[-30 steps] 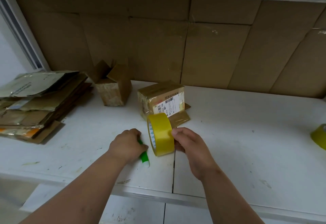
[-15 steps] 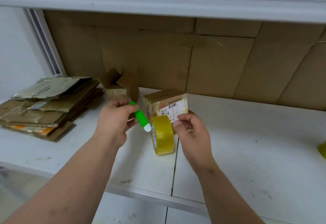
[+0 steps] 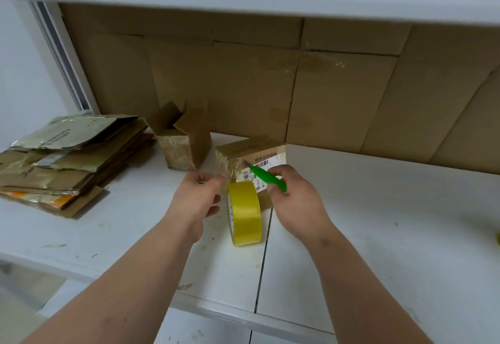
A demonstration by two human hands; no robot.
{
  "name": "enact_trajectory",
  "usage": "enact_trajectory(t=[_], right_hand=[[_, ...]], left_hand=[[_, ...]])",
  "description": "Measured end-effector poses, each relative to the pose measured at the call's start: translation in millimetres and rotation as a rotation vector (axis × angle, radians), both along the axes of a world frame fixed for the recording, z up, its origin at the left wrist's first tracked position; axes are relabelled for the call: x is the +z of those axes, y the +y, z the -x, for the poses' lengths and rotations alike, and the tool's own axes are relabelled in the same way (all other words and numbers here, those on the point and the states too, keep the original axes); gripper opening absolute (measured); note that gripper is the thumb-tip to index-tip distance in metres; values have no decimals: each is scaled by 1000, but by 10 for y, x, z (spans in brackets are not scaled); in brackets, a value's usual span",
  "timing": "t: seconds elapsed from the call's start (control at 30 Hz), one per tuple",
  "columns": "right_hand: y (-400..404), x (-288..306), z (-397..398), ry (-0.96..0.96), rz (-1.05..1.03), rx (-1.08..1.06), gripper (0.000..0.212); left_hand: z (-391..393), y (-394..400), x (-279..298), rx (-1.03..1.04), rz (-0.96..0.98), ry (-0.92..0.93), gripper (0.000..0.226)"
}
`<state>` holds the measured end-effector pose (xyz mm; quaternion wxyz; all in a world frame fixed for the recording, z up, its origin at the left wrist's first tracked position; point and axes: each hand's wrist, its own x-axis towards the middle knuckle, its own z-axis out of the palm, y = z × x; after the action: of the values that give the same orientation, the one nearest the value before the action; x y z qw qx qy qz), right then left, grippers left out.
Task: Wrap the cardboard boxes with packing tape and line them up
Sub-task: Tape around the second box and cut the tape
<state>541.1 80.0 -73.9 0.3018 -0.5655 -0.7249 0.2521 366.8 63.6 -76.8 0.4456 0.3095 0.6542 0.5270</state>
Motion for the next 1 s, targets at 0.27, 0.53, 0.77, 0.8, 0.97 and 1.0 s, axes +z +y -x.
enact_trajectory(t=[0.27,0.53,0.77,0.8,0.97,1.0], right_hand=[[218,64,-56,-95,95,105,16],[370,159,-9,-242,77,123,19],[443,127,114,-289,28,123,23],[447,126,128,-301,23,117,23],[460,114,183,-387,-24,89,23],[460,115,193,-402,-30,90,23]], left_hand=[[-55,83,-116,-170,87,-243,27],[-27,101,-181,-226,89,-394,30],[-5,135,-203,-251,83,-436,32],[2,140,-202,-258,84,-442,32],[9,154,-203,-284,92,-456,36],[6,157,-202,-284,93,-462,35]])
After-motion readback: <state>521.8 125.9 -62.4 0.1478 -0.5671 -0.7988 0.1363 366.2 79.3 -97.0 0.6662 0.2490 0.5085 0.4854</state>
